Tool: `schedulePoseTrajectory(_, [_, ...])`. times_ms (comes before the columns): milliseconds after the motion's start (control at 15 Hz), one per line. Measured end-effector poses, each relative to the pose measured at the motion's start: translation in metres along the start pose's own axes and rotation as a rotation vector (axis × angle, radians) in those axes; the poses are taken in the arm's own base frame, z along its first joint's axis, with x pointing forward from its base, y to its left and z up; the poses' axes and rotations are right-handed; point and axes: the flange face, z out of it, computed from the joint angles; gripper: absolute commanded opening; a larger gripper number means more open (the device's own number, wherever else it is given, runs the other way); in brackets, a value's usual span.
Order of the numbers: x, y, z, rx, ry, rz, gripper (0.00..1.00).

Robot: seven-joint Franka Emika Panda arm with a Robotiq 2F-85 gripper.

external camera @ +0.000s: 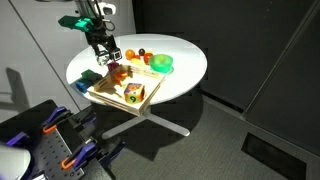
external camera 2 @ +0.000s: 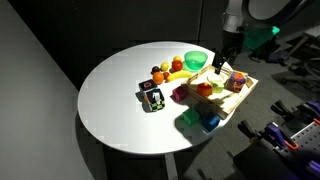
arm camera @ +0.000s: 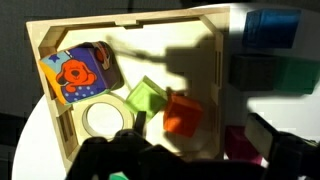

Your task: Pick up the pink block and put it in the tray

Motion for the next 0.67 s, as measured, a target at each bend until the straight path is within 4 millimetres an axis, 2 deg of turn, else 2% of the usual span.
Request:
schedulePoseTrajectory(333, [0.001,-0.019,0.024,0.01,-0.049,-0.03,1.0])
schedulePoseTrajectory(667, [0.016,-0.045,0.044,0.021,-0.073,-0.075,1.0])
